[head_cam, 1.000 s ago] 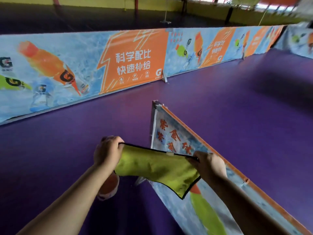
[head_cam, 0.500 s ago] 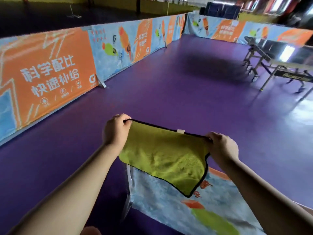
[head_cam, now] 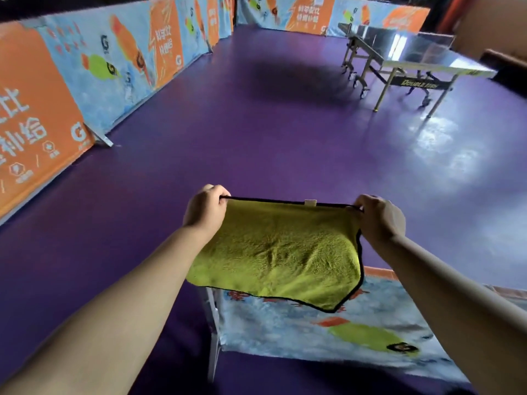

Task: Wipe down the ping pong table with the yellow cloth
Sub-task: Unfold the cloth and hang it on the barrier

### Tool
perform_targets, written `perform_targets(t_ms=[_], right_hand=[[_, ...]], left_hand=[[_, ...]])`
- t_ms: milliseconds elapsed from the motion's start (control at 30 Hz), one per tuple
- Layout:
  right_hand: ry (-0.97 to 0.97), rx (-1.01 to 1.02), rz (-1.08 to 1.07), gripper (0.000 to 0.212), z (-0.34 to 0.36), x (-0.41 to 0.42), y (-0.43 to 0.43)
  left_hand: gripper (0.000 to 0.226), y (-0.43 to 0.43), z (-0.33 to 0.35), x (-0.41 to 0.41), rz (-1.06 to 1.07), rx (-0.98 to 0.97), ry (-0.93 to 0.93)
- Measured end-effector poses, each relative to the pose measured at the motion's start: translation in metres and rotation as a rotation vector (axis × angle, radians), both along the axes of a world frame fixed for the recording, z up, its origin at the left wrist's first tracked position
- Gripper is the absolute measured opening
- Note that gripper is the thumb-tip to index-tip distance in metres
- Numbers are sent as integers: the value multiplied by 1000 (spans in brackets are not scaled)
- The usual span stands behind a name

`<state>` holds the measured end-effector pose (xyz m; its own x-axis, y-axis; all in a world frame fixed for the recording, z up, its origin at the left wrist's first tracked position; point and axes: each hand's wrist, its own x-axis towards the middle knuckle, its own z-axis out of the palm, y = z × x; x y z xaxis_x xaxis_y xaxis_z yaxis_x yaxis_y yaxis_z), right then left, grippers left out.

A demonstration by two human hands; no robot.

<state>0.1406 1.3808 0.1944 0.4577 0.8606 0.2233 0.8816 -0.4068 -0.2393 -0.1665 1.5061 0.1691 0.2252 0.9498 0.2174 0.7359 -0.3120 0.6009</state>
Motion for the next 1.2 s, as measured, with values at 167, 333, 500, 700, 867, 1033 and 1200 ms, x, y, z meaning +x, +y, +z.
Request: perform_targets(t_ms=[167, 333, 500, 700, 867, 1033, 1200], right_hand=[[-100, 32, 99, 12, -21, -1, -16], [-192, 167, 220, 23, -42, -38, -35], [-163, 239, 418, 24, -53, -98, -36], [-42, 272, 503, 22, -70, -140, -65], [51, 160, 528, 10, -92, -159, -103], [136, -24, 569, 14, -148, -195, -144], [249, -250, 604, 22, -193, -245, -186]], left_hand=[[55, 4, -6, -14, -191, -211, 122], [35, -5, -8, -31, -184, -117, 202], [29, -34, -19, -39, -205, 14, 108], [28, -106, -31, -66, -199, 175, 41], [27, -180, -50, -96, -109, 146, 62], [26, -252, -97, -135, -30, -18, 117], [28, -309, -139, -178, 54, -216, 148]])
